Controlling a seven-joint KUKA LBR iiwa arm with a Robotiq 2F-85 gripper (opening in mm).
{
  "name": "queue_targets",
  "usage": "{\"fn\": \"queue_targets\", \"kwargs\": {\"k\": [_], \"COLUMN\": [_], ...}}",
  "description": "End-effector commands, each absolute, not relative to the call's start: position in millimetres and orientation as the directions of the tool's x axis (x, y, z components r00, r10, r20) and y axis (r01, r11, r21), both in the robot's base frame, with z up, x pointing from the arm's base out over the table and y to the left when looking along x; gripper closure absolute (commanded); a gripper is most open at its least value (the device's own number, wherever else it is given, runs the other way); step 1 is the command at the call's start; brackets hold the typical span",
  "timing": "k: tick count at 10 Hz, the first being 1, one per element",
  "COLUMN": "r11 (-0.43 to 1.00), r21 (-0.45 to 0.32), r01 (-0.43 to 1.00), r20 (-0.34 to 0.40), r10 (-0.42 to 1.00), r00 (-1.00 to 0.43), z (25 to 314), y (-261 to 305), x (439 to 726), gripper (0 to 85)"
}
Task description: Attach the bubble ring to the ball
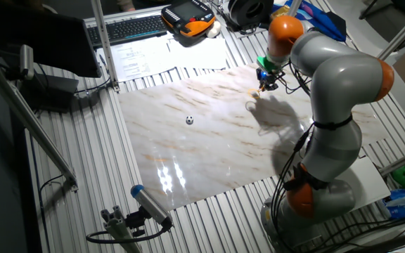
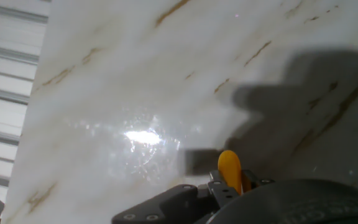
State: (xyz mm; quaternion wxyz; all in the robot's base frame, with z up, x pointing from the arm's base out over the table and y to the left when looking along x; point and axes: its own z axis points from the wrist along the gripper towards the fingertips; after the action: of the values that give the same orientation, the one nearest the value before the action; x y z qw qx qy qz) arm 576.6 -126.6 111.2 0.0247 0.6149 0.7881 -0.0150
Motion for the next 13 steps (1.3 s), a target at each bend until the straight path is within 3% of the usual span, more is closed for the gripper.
{"fn": "queue_targets", "kwargs": {"k": [1, 4, 8, 13], "r11": [0.25, 0.274, 0.415, 0.479], "r21": [0.006, -0.002, 0.038, 0.071], "r01": [0.968, 0.962, 0.909, 0.875], "r20": [-0.057, -0.087, -0.076, -0.044], "r10": [0.967, 0.958, 0.908, 0.878], "r00": [-0.249, -0.273, -0.412, -0.477], "z": [112.9, 115.1, 115.1, 115.1], "y": [-124.8, -120.6, -120.6, -120.6], "x": [576.5, 577.5, 577.5, 577.5], "gripper": [85.0, 85.0, 85.0, 85.0]}}
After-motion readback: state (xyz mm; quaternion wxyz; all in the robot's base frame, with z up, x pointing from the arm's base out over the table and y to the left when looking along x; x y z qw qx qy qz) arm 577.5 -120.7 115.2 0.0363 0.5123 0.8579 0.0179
